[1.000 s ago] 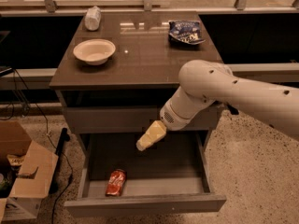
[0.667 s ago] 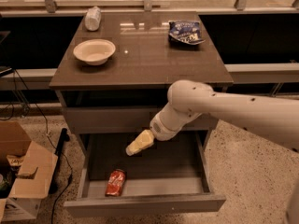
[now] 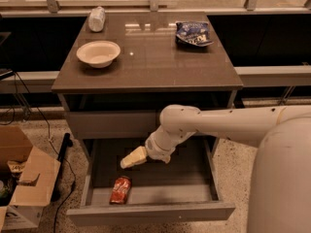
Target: Pick coke can from middle drawer and place on counter
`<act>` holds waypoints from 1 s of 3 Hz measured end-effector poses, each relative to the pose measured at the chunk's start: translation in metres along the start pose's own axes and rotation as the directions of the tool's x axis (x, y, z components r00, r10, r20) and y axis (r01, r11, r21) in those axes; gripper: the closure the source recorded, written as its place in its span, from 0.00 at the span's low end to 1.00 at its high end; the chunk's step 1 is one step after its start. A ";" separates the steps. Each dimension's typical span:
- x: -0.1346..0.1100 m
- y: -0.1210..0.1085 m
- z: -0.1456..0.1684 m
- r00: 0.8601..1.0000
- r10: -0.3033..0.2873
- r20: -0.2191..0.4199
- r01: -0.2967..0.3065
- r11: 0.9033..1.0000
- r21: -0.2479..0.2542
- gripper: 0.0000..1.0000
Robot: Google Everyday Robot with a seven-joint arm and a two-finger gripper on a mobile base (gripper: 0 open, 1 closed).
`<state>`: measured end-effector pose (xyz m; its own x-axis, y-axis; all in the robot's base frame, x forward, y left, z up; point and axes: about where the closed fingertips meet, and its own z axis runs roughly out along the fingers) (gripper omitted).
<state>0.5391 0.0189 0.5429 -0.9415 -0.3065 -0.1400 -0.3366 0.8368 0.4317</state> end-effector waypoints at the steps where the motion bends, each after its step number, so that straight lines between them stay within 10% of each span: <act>1: 0.009 -0.006 0.035 0.992 0.119 -0.043 -0.118 0.993 0.027 0.00; 3: 0.006 -0.004 0.060 0.986 0.158 -0.051 -0.157 0.987 0.022 0.00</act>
Offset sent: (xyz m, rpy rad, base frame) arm -0.0049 0.0051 -0.0276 -0.0313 0.0581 -0.0602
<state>0.5343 0.0412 0.4866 -0.9808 -0.1933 -0.0248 -0.1851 0.8844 0.4284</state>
